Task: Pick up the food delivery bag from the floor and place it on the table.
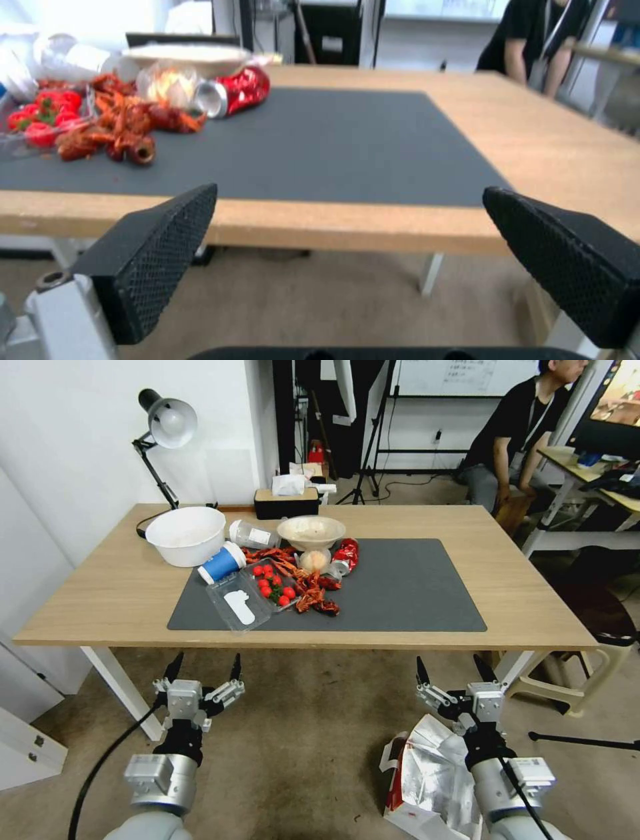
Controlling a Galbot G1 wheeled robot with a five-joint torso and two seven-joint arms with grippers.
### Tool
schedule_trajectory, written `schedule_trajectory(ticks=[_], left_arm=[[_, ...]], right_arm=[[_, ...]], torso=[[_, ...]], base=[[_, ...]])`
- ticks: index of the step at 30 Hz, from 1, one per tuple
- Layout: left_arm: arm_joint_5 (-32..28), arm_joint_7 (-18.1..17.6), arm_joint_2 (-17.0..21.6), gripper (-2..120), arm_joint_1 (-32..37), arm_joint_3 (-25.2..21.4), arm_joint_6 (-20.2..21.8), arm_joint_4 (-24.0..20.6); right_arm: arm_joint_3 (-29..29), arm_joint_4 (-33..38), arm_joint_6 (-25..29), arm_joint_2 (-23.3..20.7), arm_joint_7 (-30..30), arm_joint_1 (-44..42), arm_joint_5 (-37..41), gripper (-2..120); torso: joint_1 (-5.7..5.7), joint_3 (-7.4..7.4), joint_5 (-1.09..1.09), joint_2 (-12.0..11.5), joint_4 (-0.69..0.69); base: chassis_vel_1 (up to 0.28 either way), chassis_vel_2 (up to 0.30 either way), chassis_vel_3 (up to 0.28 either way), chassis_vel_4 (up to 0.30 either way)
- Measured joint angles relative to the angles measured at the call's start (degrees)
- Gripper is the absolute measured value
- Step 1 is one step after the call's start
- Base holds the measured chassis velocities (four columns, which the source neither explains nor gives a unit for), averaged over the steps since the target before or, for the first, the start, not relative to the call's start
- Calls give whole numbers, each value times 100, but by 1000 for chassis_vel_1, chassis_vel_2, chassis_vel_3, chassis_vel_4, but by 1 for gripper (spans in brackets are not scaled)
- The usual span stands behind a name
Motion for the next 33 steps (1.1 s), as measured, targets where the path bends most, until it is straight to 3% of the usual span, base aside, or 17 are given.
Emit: schedule_trajectory(ticks=[2, 9, 13, 16, 17, 20, 26, 29, 33], left_arm=[[-180, -132, 49, 100, -24, 29, 166, -69], [-1446, -1043, 387, 100, -208, 232, 1321, -544], [-1819, -1311, 484, 100, -260, 292, 1660, -686], [-2450, -1766, 655, 100, -348, 394, 2239, -806], [-2450, -1766, 655, 100, -348, 394, 2239, -806], [-3028, -2180, 811, 100, -432, 483, 2766, -810], [-3183, -2294, 852, 100, -454, 508, 2910, -810], [-3183, -2294, 853, 100, -452, 508, 2903, -810], [-2940, -2244, 884, 100, -331, 471, 2572, -804]], right_arm=[[22, 78, -181, -16, -1, -10, 72, 100], [137, 608, -1449, -120, -10, -79, 569, 100], [174, 726, -1826, -152, -12, -99, 714, 100], [237, 748, -2492, -207, -16, -135, 972, 100], [237, 748, -2492, -207, -16, -135, 972, 100], [257, 748, -2735, -226, -18, -148, 1068, 100], [260, 747, -2725, -228, -21, -150, 1061, 100], [270, 745, -2427, -228, -33, -151, 898, 100], [271, 740, -2256, -227, -42, -152, 803, 100]], torso=[[0, 0, 0, 0, 0], [0, 0, 0, 0, 0], [0, 0, -2, 0, 0], [0, 0, 0, 0, 0], [0, 0, 0, 0, 0], [-1, -1, 0, -1, 0], [-42, -47, -1, -88, 0], [-74, -90, -1, -163, 0], [-150, -180, 1, -330, 1]], base=[[0, 0, 0, 0], [0, 0, 0, 0], [0, 0, 0, 0], [0, 0, 0, 0], [0, 0, 0, 0], [0, 0, 0, 0], [0, 0, 0, 0], [0, 0, 0, 0], [0, 0, 0, 0]])
